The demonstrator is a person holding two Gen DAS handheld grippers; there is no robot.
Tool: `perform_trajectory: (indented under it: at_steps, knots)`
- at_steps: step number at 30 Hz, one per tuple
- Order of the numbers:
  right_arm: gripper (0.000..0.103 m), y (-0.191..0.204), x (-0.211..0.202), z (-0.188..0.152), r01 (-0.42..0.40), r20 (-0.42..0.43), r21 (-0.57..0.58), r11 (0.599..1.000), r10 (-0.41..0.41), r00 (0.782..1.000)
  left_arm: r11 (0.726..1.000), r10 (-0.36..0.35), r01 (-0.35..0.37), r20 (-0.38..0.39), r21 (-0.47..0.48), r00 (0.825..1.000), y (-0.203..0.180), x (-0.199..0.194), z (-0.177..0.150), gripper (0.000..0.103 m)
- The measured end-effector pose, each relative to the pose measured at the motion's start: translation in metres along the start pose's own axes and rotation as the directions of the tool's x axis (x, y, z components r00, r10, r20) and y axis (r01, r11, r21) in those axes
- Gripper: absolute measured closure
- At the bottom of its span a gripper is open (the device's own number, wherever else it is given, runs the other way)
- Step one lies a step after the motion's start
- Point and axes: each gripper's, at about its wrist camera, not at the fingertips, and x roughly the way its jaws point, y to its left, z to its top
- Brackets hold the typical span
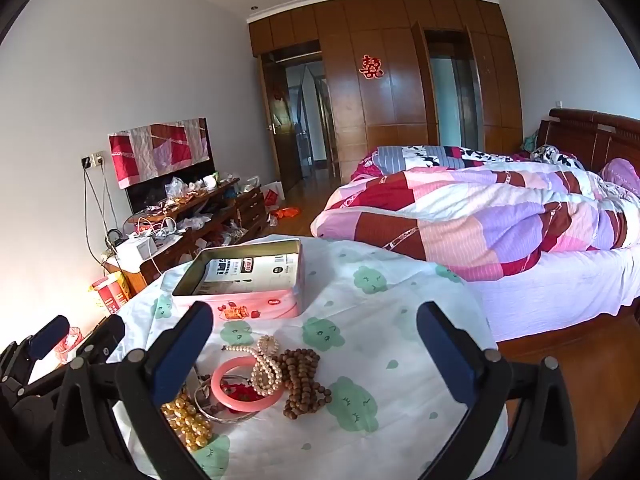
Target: Organize jewelry
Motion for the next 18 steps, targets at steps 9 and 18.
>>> perform_trajectory:
  at_steps: [9,18]
  knots:
    - [0.000,-0.0003,0.0003,-0.0005,0.001,0.000,0.002,1.000,-0.001,1.000,1.000,0.002,-0.002,0.003,0.003,1.000,-0.0007,0.0000,-0.0006,0.027]
    - [0.000,-0.0003,0.0001,-0.0001,0.001,0.001,0.004,1.000,-0.001,1.000,1.000,0.003,-0.003,-0.001,-0.002,1.000,0.0013,0.0001,0.0003,0.027]
